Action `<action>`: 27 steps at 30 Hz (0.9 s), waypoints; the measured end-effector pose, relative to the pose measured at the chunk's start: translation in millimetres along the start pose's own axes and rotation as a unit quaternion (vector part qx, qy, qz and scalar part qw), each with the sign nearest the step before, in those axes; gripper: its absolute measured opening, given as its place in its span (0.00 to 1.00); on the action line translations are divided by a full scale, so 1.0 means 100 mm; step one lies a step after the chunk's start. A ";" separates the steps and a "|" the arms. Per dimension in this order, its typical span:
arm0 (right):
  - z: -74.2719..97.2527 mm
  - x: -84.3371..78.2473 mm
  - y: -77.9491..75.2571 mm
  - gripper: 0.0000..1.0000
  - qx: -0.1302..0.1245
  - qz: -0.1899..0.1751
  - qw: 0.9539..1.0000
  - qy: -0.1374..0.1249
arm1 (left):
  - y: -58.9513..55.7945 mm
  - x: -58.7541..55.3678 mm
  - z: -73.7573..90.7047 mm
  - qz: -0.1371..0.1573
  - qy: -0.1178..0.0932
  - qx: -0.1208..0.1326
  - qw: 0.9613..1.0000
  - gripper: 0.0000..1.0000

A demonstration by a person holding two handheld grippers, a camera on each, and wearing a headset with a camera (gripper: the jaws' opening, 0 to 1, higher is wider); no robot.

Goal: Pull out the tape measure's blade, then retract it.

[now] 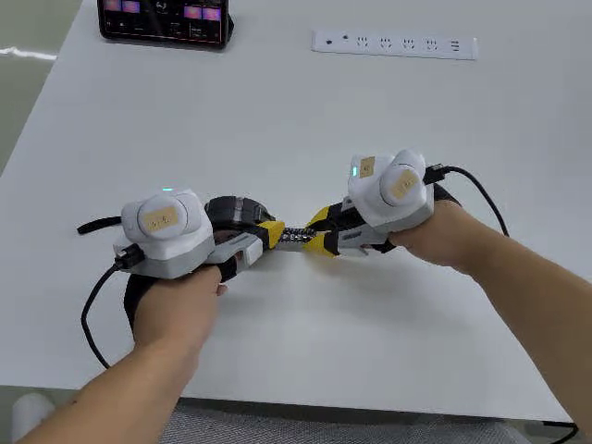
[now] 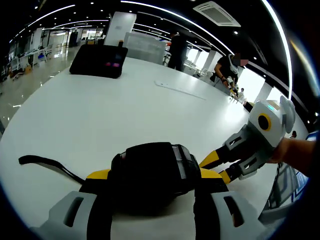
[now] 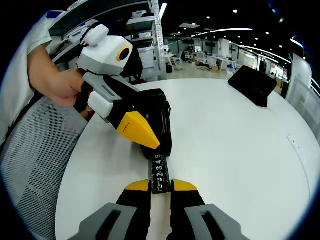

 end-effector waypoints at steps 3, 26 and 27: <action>-0.04 0.03 0.00 0.11 0.000 -0.001 1.000 -0.003 | 0.00 0.00 0.00 0.000 0.000 0.000 1.000 0.61; -0.25 0.22 0.00 0.11 0.002 0.009 1.000 -0.019 | 0.01 0.01 0.00 0.003 -0.003 0.001 1.000 0.61; -0.25 0.22 0.00 0.11 0.001 0.011 1.000 -0.018 | 0.01 0.01 -0.01 0.001 -0.003 0.001 1.000 0.61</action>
Point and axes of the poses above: the centre of the closed fingertips' face, and the gripper's own axes: z roughly backward along the fingers, y roughly to its left, x roughly out of its top, the point moved 2 cm from there along z, roughly backward along the fingers, and after that the axes turned 3 degrees about x, right-handed, at the moved point
